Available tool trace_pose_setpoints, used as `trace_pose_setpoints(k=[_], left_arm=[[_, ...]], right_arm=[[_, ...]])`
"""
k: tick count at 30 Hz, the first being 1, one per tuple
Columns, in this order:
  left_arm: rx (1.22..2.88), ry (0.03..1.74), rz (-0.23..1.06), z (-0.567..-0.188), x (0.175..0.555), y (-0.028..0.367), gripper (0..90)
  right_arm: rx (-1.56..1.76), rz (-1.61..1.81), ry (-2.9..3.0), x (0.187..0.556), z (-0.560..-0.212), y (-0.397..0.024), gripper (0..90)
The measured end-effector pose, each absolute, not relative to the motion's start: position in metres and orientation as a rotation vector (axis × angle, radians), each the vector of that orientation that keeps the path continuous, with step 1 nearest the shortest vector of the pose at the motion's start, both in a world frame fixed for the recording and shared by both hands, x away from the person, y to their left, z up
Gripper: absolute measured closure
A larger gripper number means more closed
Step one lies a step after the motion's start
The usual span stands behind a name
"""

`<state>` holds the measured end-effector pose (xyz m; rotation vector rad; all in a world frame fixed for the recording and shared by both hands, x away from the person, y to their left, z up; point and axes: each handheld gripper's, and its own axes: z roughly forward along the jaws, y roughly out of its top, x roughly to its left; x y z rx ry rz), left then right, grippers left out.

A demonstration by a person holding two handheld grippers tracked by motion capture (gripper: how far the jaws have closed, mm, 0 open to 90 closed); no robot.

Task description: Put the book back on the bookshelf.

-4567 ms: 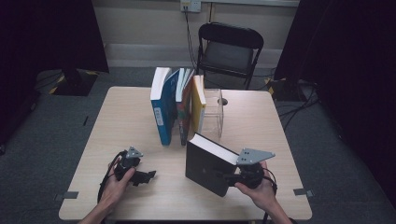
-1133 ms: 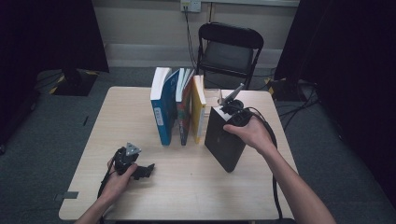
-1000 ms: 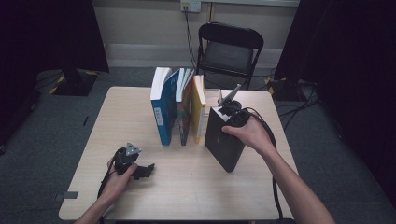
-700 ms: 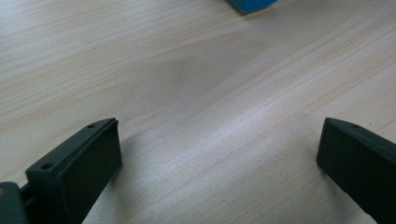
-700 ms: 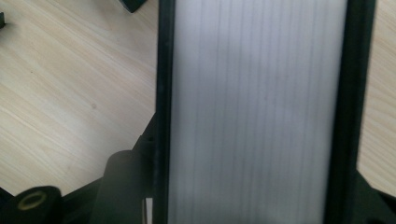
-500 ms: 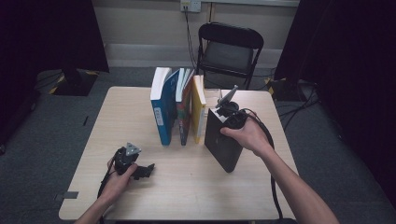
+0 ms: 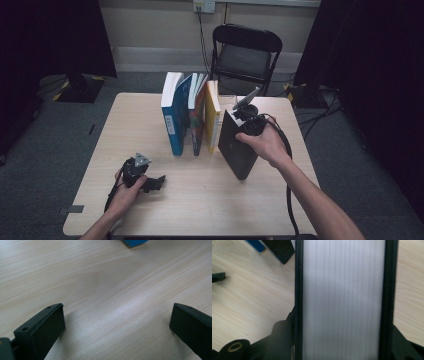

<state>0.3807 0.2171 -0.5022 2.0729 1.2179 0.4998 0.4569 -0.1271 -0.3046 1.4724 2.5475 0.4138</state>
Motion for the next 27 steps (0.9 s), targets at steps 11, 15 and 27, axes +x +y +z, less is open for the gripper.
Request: trace_pose_setpoints(k=[11,15,27], left_arm=[[2.073,1.218,0.5,-0.502,0.381,0.217,0.0],[2.074,1.214,0.498,-0.502,0.381,0.217,0.0],[2.075,1.214,0.499,-0.502,0.381,0.217,0.0]], right_arm=[[1.553,0.427,2.489,0.475,-0.305,-0.119,53.4],[1.579,0.439,2.466,0.483,-0.305,-0.118,53.4],[1.634,0.441,2.424,0.51,-0.297,-0.109,53.5]])
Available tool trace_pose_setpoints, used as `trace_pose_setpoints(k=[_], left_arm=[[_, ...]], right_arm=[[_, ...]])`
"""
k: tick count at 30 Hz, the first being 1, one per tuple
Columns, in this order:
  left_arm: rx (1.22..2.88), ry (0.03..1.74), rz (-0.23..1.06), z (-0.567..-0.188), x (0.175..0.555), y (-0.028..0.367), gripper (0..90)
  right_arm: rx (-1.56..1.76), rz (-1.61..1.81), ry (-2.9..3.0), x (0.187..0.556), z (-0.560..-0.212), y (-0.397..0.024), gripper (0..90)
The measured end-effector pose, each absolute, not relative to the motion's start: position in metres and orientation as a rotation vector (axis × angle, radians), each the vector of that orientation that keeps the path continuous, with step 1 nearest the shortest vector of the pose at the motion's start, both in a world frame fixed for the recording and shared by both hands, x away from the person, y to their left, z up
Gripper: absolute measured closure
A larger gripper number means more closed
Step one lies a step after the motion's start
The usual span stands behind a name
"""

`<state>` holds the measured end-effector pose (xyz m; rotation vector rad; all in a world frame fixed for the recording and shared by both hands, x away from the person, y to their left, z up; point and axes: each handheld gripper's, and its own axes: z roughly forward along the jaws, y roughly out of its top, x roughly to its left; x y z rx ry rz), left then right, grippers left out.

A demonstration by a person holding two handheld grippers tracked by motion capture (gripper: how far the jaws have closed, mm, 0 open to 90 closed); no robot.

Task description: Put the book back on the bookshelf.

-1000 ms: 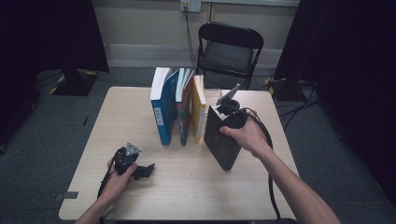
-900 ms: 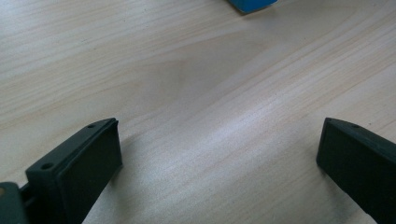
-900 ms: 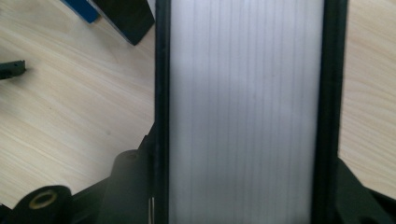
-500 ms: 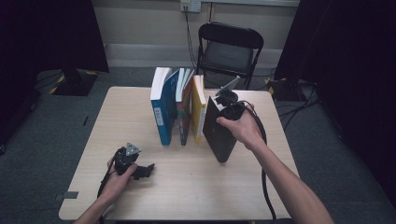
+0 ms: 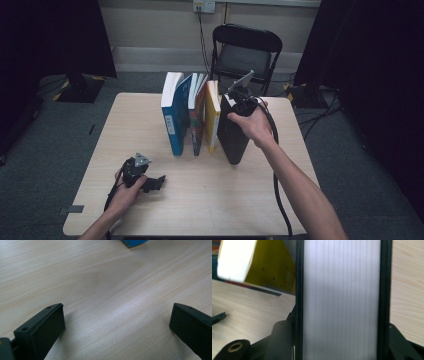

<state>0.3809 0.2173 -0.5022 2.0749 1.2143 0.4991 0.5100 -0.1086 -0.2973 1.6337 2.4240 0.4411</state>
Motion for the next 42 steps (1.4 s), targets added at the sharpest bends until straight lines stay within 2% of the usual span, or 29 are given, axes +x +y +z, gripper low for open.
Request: trace_pose_setpoints(k=[30,42], left_arm=[[2.077,1.214,0.497,-0.502,0.381,0.217,0.0],[2.077,1.214,0.496,-0.502,0.381,0.217,0.0]], right_arm=[[1.744,0.442,2.369,0.562,-0.291,-0.099,53.5],[1.817,0.41,2.331,0.584,-0.309,-0.09,53.5]])
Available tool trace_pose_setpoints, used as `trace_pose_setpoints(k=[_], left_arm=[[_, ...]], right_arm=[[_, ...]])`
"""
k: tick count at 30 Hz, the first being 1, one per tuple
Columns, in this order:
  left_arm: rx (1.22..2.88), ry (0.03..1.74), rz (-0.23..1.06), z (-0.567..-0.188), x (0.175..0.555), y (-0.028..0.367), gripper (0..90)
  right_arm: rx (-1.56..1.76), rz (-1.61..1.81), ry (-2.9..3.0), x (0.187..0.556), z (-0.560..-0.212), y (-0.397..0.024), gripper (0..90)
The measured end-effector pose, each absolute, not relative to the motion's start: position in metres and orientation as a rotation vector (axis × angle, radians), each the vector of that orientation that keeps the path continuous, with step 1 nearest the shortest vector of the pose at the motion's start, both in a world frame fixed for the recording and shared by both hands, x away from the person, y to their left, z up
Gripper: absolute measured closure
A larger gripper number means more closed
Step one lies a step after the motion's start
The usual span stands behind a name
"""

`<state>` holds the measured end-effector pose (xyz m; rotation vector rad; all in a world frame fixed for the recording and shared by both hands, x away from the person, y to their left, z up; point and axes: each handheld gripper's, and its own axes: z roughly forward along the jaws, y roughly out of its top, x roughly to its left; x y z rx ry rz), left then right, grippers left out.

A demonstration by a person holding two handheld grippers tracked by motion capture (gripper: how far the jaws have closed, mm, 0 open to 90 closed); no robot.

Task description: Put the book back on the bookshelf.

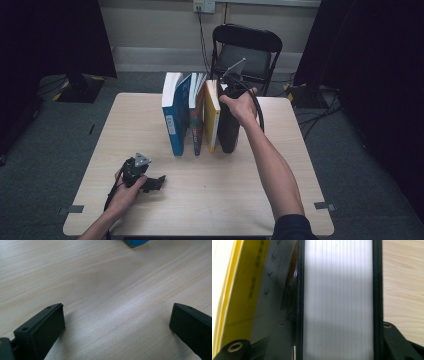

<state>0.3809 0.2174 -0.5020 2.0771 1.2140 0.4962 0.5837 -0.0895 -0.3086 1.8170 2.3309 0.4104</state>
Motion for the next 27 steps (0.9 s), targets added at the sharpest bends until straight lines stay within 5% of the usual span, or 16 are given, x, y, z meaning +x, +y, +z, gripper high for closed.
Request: trace_pose_setpoints(k=[27], left_arm=[[2.084,1.202,0.493,-0.502,0.38,0.219,0.0]], right_arm=[[1.767,0.464,2.268,0.583,-0.314,-0.079,50.5]])
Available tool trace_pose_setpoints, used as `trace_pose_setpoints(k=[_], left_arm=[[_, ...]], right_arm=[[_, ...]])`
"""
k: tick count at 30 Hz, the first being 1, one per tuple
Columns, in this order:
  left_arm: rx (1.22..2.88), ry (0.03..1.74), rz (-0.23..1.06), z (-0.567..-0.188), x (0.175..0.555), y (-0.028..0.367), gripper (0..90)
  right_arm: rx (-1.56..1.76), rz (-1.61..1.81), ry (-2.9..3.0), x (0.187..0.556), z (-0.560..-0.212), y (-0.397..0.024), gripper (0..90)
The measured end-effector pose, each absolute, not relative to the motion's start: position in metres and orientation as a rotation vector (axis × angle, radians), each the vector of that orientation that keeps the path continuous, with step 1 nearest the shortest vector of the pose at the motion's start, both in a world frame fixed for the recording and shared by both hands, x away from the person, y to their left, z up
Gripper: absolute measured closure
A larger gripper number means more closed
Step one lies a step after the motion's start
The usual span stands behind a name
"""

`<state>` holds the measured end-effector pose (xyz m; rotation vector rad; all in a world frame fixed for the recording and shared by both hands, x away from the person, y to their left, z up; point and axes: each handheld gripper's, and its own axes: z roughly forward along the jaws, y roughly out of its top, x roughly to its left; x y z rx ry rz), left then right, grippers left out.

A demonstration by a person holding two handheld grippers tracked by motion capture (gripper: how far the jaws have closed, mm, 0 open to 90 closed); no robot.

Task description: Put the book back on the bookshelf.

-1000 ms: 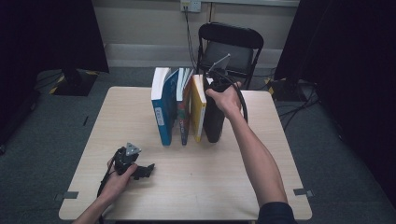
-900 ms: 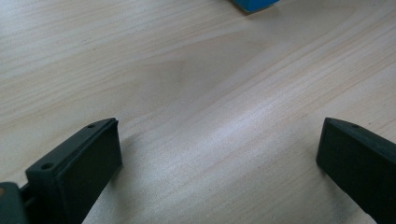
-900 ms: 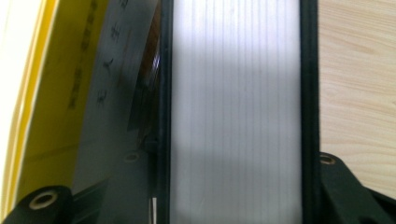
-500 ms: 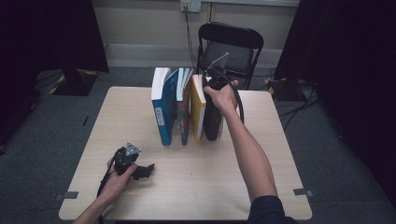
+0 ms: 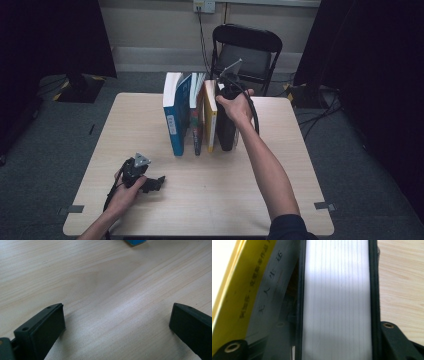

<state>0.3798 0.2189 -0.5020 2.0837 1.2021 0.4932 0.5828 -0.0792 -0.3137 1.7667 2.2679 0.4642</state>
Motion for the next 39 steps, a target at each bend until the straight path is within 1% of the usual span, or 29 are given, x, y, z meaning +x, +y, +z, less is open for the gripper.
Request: trace_pose_setpoints(k=[5,6,7,9,11,12,13,16,17,18,21,23,24,27,28,36,39], left_arm=[[2.084,1.202,0.493,-0.502,0.38,0.219,0.0],[2.081,1.203,0.495,-0.502,0.38,0.219,0.0],[2.081,1.203,0.495,-0.502,0.38,0.219,0.0],[2.081,1.203,0.496,-0.502,0.38,0.219,0.0],[2.081,1.202,0.496,-0.502,0.38,0.219,0.0],[2.081,1.202,0.497,-0.502,0.38,0.219,0.0],[2.081,1.202,0.497,-0.502,0.38,0.219,0.0],[2.08,1.203,0.496,-0.502,0.38,0.219,0.0],[2.081,1.202,0.497,-0.502,0.38,0.219,0.0],[2.085,1.201,0.497,-0.502,0.38,0.219,0.0],[2.084,1.201,0.497,-0.502,0.38,0.219,0.0],[2.084,1.201,0.497,-0.502,0.38,0.219,0.0],[2.085,1.201,0.497,-0.502,0.38,0.219,0.0],[2.084,1.201,0.497,-0.502,0.38,0.219,0.0],[2.084,1.201,0.497,-0.502,0.38,0.219,0.0],[2.084,1.2,0.497,-0.502,0.38,0.219,0.0],[2.085,1.2,0.497,-0.502,0.38,0.219,0.0]], right_arm=[[1.749,0.529,2.262,0.574,-0.311,-0.082,48.0],[1.733,0.538,2.278,0.57,-0.313,-0.083,45.6],[1.733,0.538,2.278,0.57,-0.313,-0.083,45.6],[1.722,0.58,2.287,0.563,-0.315,-0.088,42.2],[1.711,0.589,2.294,0.559,-0.315,-0.089,41.4],[1.69,0.625,2.292,0.552,-0.316,-0.092,41.0],[1.69,0.625,2.292,0.552,-0.316,-0.092,41.0],[1.634,0.724,2.269,0.533,-0.32,-0.101,42.0],[1.634,0.724,2.269,0.533,-0.32,-0.101,42.0],[1.601,0.789,2.248,0.525,-0.321,-0.106,43.5],[1.563,0.901,2.203,0.511,-0.326,-0.115,43.5],[1.548,0.925,2.19,0.508,-0.328,-0.117,44.3],[1.497,0.974,2.156,0.499,-0.334,-0.12,45.6],[1.417,1.005,2.12,0.492,-0.343,-0.121,46.5],[1.359,1.052,2.079,0.486,-0.35,-0.122,46.8],[1.315,1.116,1.977,0.482,-0.369,-0.117,46.9],[1.342,1.112,1.957,0.481,-0.368,-0.114,48.0]])
